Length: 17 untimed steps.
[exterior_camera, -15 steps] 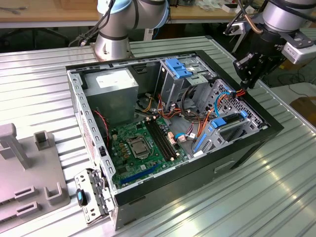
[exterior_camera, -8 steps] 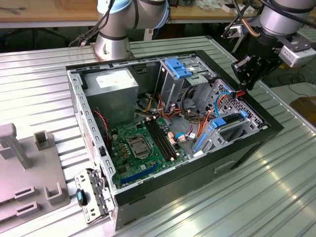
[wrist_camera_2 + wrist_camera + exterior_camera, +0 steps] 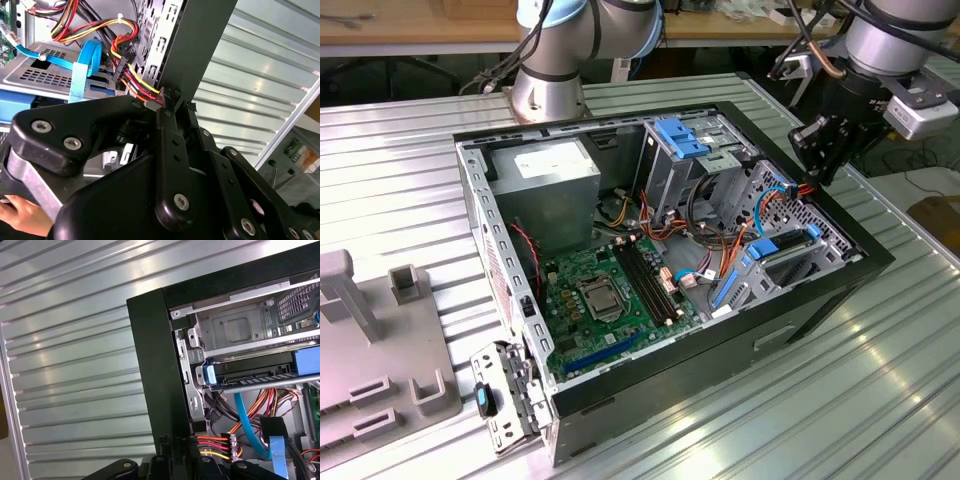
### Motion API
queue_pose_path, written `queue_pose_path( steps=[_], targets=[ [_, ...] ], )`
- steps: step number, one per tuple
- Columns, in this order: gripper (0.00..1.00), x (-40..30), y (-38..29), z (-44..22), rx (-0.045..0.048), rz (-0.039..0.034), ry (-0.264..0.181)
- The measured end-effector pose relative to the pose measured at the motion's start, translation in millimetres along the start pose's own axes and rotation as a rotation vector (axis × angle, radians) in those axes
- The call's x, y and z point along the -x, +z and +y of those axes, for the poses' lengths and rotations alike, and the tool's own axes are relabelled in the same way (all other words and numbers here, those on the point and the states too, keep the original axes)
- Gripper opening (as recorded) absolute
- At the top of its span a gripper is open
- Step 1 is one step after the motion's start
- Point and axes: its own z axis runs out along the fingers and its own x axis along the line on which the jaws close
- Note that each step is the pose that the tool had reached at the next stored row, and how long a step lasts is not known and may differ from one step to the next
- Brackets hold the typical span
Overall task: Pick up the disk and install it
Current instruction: 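Insert the first disk wire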
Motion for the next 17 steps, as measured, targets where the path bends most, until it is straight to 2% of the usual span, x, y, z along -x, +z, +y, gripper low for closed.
queue_pose_path(
  steps=[9,10,12,17],
  targets=[
    [0.25,0.3,1.6,-0.8,0.0169,0.0042,0.071],
    [0.25,0.3,1.5,-0.9,0.0146,0.0028,0.059],
    [0.25,0.4,1.7,-1.3,0.0021,-0.0013,0.006],
    [0.25,0.5,2.2,-2.0,0.0025,-0.0013,0.0]
  ],
)
